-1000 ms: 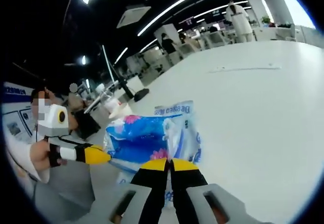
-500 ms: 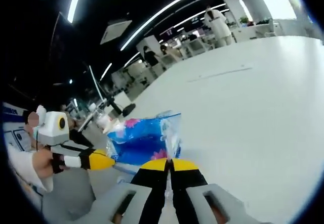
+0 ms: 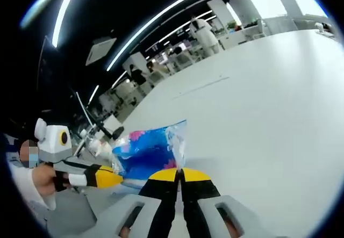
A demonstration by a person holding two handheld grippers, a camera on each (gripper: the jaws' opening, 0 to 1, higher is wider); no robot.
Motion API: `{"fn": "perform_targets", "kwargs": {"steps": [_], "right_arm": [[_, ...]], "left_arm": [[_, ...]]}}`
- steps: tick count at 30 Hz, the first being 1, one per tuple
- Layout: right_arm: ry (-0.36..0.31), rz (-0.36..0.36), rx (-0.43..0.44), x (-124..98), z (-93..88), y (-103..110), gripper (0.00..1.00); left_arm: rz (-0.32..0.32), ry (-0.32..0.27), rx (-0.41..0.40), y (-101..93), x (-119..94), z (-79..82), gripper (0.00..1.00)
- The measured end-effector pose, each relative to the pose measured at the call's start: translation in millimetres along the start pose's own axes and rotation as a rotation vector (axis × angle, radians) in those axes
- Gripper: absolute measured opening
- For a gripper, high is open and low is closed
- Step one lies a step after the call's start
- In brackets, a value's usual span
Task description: Arrange the tabletop items into an orderly group along one side of the table until the central work area is clear of visible clutter.
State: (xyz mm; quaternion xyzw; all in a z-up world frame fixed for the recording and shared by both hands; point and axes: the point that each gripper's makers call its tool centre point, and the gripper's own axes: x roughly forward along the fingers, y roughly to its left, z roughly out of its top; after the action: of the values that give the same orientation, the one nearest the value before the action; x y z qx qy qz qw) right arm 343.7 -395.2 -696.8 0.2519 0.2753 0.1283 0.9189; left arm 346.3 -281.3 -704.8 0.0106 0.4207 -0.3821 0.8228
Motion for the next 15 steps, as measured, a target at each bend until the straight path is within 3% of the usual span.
{"fn": "perform_targets", "kwargs": {"steps": [6, 15], "right_arm": [[-0.014, -0.021, -0.022, -4.1, 9.1, -11.4, 0.00], [-0.018, -0.085, -0.008, -9.1, 15.2, -41.6, 0.00]], "left_arm": [[-0.015, 0.035, -0.015, -8.8, 15.6, -0.8, 0.00], [-0.067, 0.079, 0.052, -28.0, 35.5, 4.2, 0.00]]}}
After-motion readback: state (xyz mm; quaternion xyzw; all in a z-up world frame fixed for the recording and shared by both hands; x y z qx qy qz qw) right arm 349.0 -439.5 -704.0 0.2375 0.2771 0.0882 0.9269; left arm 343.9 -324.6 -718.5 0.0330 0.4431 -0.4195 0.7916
